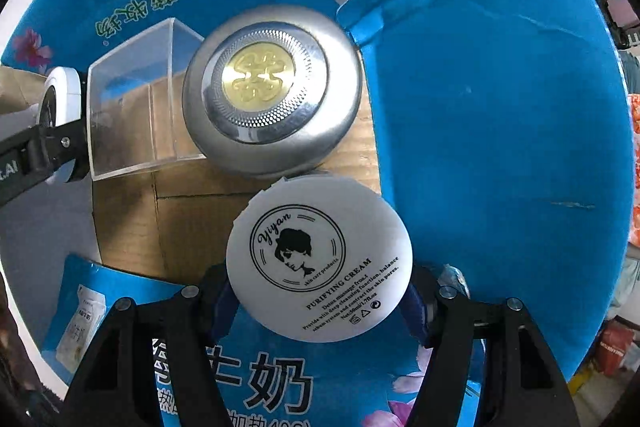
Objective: Organize rigid objects
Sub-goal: 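Lower both jars into the blue box and open both tools, then lift both tools out of the blue box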
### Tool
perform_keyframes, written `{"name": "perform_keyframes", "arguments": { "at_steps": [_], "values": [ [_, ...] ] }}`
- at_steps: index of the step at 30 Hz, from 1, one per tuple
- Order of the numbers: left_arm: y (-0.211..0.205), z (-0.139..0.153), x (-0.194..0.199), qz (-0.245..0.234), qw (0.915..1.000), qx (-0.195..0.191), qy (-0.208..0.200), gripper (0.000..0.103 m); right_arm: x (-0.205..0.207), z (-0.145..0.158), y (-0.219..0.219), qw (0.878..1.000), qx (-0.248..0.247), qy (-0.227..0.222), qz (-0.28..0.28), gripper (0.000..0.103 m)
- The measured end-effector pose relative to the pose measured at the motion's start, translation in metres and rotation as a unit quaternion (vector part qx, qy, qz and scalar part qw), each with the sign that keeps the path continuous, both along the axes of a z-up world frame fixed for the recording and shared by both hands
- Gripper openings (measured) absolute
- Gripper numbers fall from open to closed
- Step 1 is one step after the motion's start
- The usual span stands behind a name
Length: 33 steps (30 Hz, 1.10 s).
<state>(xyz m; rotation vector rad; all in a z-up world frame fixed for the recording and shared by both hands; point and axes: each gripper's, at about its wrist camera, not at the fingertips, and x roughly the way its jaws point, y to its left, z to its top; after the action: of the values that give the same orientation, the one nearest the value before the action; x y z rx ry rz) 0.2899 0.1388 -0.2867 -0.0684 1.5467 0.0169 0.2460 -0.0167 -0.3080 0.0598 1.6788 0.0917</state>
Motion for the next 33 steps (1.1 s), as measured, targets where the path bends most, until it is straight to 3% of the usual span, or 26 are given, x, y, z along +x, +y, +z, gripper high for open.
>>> {"name": "perform_keyframes", "arguments": {
  "at_steps": [5, 10, 13, 15, 17, 25, 33],
  "values": [
    [0.002, 0.002, 0.003, 0.006, 0.9997, -0.019, 0.014, 0.073, 0.005, -0.007, -0.004, 1.000, 0.009, 0.017, -0.006, 0.070],
    [0.005, 0.006, 0.001, -0.003, 0.9996, -0.013, 0.024, 0.077, 0.012, 0.002, -0.009, 1.000, 0.009, 0.005, 0.000, 0.087],
    [0.005, 0.015, -0.002, -0.004, 0.9999, -0.003, 0.013, 0.086, 0.010, 0.010, -0.007, 1.000, 0.004, -0.001, 0.018, 0.088],
    [0.007, 0.024, -0.006, -0.004, 1.0000, 0.003, 0.001, 0.103, 0.008, 0.016, -0.007, 1.000, 0.001, -0.008, 0.026, 0.091],
    [0.009, 0.035, -0.014, 0.001, 1.0000, -0.008, -0.005, 0.103, 0.004, 0.023, -0.005, 0.999, 0.002, -0.016, 0.032, 0.092],
    [0.010, 0.090, -0.059, 0.003, 0.9984, 0.000, -0.056, 0.103, -0.021, 0.077, -0.018, 0.997, 0.013, -0.068, 0.046, 0.093],
    [-0.012, 0.145, -0.096, 0.007, 0.9935, 0.006, -0.114, 0.103, -0.072, 0.144, -0.019, 0.991, 0.030, -0.119, 0.056, 0.093]
  ]
}}
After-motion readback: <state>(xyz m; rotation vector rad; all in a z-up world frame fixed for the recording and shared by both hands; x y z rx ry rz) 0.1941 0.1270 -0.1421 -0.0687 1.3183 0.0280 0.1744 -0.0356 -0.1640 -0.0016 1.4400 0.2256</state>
